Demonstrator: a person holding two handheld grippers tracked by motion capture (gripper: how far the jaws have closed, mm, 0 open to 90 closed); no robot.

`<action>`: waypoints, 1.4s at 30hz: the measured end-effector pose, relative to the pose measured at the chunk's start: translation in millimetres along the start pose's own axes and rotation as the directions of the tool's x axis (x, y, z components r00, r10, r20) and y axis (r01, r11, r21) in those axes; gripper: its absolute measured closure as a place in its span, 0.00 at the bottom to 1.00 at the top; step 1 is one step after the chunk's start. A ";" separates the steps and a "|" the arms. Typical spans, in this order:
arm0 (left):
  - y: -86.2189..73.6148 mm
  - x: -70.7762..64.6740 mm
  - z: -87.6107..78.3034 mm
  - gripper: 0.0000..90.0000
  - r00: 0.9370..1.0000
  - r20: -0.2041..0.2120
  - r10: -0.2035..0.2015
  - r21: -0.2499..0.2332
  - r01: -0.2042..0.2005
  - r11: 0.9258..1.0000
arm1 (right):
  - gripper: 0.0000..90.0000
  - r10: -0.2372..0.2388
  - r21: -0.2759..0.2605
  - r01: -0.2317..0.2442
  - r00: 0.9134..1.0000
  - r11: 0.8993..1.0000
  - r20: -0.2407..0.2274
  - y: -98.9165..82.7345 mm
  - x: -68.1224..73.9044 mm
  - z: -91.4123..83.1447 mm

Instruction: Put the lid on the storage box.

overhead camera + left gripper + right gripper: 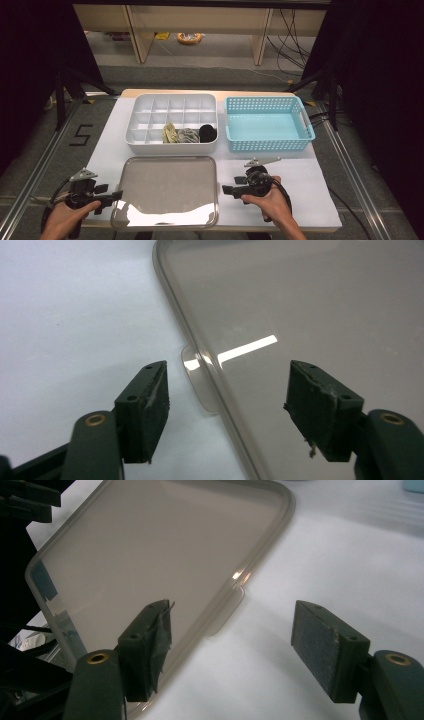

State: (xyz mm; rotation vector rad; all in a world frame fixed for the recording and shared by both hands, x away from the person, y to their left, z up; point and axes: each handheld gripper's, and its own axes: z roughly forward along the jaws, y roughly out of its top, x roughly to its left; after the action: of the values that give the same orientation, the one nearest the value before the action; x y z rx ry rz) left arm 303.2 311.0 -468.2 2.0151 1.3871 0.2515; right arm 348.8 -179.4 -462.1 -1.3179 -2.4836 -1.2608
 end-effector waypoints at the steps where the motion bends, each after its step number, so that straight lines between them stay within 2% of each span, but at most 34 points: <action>1: 0.2 1.7 0.7 0.38 1.000 0.011 -0.015 -0.001 0.015 1.000 | 0.37 0.000 0.002 0.000 1.000 1.000 -0.002 -0.4 -0.1 0.2; 2: 0.2 3.8 1.1 0.38 1.000 0.008 -0.014 0.003 0.014 1.000 | 0.37 0.017 0.009 -0.017 1.000 1.000 -0.007 -1.1 1.7 0.2; 4: 0.5 5.7 2.4 0.39 0.999 0.015 -0.031 0.010 0.030 0.999 | 0.37 0.020 0.013 -0.020 1.000 1.000 0.011 -1.6 2.0 0.2; 6: -0.3 8.6 6.1 0.41 0.997 0.043 -0.061 0.016 0.060 0.998 | 0.37 0.021 0.018 -0.021 1.000 1.000 0.012 -2.3 1.9 1.1; 7: -0.6 9.5 7.4 0.42 0.996 0.042 -0.072 0.025 0.071 0.997 | 0.37 0.008 0.014 -0.008 1.000 1.000 -0.004 -2.7 0.0 2.1; 8: -1.1 10.9 8.5 0.43 0.997 0.037 -0.067 0.031 0.066 0.997 | 0.37 0.015 0.017 -0.015 1.000 1.000 0.003 -3.2 1.2 2.0; 10: -1.8 11.1 12.0 0.45 0.994 0.044 -0.101 0.031 0.100 0.994 | 0.37 0.046 0.032 -0.046 0.999 0.998 -0.004 -4.0 3.9 2.2; 11: -2.3 13.1 11.8 0.46 0.995 0.057 -0.084 0.051 0.082 0.995 | 0.37 0.030 0.030 -0.031 1.000 0.999 0.009 -4.1 2.9 2.6; 12: -2.5 12.8 12.4 0.47 0.994 0.056 -0.089 0.049 0.087 0.995 | 0.38 0.022 0.027 -0.022 1.000 0.999 -0.006 -4.3 1.1 4.2; 13: -2.2 12.2 12.5 0.48 0.995 0.051 -0.089 0.046 0.086 0.995 | 0.38 0.013 0.030 -0.013 1.000 0.999 0.008 -4.2 0.8 4.3; 14: -2.1 11.8 12.8 0.49 0.994 0.058 -0.094 0.040 0.091 0.995 | 0.38 0.026 0.035 -0.027 1.000 0.999 0.016 -4.3 2.3 4.7; 15: -1.5 12.6 12.6 0.51 0.991 0.086 -0.098 0.060 0.093 0.994 | 0.39 0.022 0.033 -0.022 1.000 0.999 0.002 -4.3 0.9 6.3; 16: -1.6 12.4 13.5 0.53 0.991 0.090 -0.097 0.062 0.092 0.994 | 0.39 0.031 0.036 -0.032 0.999 0.999 0.019 -4.2 2.3 6.6; 17: -1.4 12.1 14.0 0.54 0.992 0.082 -0.093 0.060 0.088 0.994 | 0.40 0.071 0.047 -0.071 0.997 0.996 -0.008 -4.4 4.5 8.5; 18: -0.7 11.7 14.7 0.55 0.991 0.089 -0.102 0.058 0.097 0.994 | 0.41 0.054 0.038 -0.054 0.999 0.998 0.006 -3.8 2.4 9.9; 19: -1.0 10.6 16.8 0.57 0.988 0.090 -0.127 0.040 0.124 0.992 | 0.41 0.108 0.048 -0.108 0.994 0.993 -0.003 -2.9 5.0 12.4; 20: -0.8 10.4 16.8 0.57 0.988 0.088 -0.123 0.042 0.120 0.992 | 0.42 0.083 0.048 -0.083 0.997 0.995 -0.005 -2.1 2.2 13.3; 21: -0.5 11.3 14.8 0.57 0.991 0.091 -0.097 0.060 0.091 0.994 | 0.42 0.083 0.047 -0.082 0.996 0.995 -0.011 -1.4 1.1 14.7; 23: -1.4 10.9 14.9 0.60 0.993 0.073 -0.097 0.052 0.093 0.994 | 0.44 0.121 0.047 -0.120 0.992 0.992 -0.019 0.5 1.3 18.5; 24: -2.0 11.9 14.9 0.61 0.991 0.086 -0.099 0.051 0.095 0.994 | 0.44 0.123 0.057 -0.121 0.992 0.991 -0.025 1.4 1.1 19.7; 25: -2.4 12.0 14.6 0.61 0.992 0.085 -0.097 0.052 0.093 0.994 | 0.44 0.160 0.066 -0.158 0.987 0.985 -0.022 2.2 4.0 21.9; 26: -2.6 11.4 14.9 0.61 0.992 0.078 -0.094 0.048 0.091 0.995 | 0.44 0.143 0.069 -0.142 0.990 0.987 -0.001 3.2 2.3 24.8; 27: -2.3 10.9 14.5 0.61 0.993 0.078 -0.087 0.053 0.083 0.995 | 0.44 0.144 0.072 -0.143 0.989 0.987 -0.010 3.6 1.5 27.3; 28: -2.2 10.3 14.7 0.61 0.993 0.074 -0.086 0.051 0.083 0.995 | 0.44 0.167 0.076 -0.165 0.986 0.983 -0.018 4.2 2.4 29.0; 29: -2.2 9.3 15.3 0.61 0.994 0.065 -0.086 0.047 0.083 0.995 | 0.44 0.189 0.076 -0.188 0.982 0.979 -0.002 5.3 4.0 30.6; 31: -2.1 7.0 14.8 0.60 0.996 0.053 -0.079 0.049 0.076 0.996 | 0.44 0.182 0.088 -0.181 0.983 0.980 -0.006 7.3 3.4 34.2; 33: -2.6 5.4 16.6 0.60 0.994 0.058 -0.095 0.037 0.093 0.995 | 0.44 0.206 0.095 -0.206 0.978 0.974 0.011 9.1 2.5 37.8; 34: -2.7 5.4 15.1 0.60 0.996 0.058 -0.071 0.052 0.068 0.996 | 0.44 0.224 0.099 -0.223 0.974 0.970 -0.002 9.8 1.5 39.5; 35: -2.9 4.3 15.5 0.60 0.995 0.069 -0.072 0.051 0.069 0.996 | 0.45 0.238 0.098 -0.236 0.971 0.967 -0.006 10.1 1.7 40.4; 36: -3.3 2.2 17.0 0.60 0.994 0.073 -0.085 0.041 0.082 0.996 | 0.45 0.283 0.115 -0.283 0.959 0.952 0.017 11.0 2.8 40.2; 37: -3.6 0.4 17.8 0.61 0.992 0.092 -0.089 0.043 0.085 0.995 | 0.45 0.267 0.096 -0.266 0.964 0.959 -0.006 10.6 1.0 40.4; 38: -3.6 -0.5 17.5 0.61 0.993 0.095 -0.069 0.055 0.064 0.996 | 0.44 0.275 0.092 -0.273 0.961 0.958 -0.008 10.6 0.6 40.9; 39: -3.0 -4.2 17.8 0.60 0.996 0.077 -0.054 0.053 0.050 0.997 | 0.45 0.258 0.076 -0.258 0.966 0.963 0.005 10.3 -0.3 41.4; 42: -2.4 -5.0 18.0 0.58 0.996 0.081 -0.048 0.060 0.043 0.997 | 0.46 0.294 0.063 -0.293 0.956 0.954 -0.006 8.5 -3.1 40.8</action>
State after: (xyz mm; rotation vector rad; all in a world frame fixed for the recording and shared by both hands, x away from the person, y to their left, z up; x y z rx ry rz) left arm 308.3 299.6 -482.3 2.0153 1.4019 0.1077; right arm 369.2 -151.0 -485.1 -1.5820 -2.1898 -1.1117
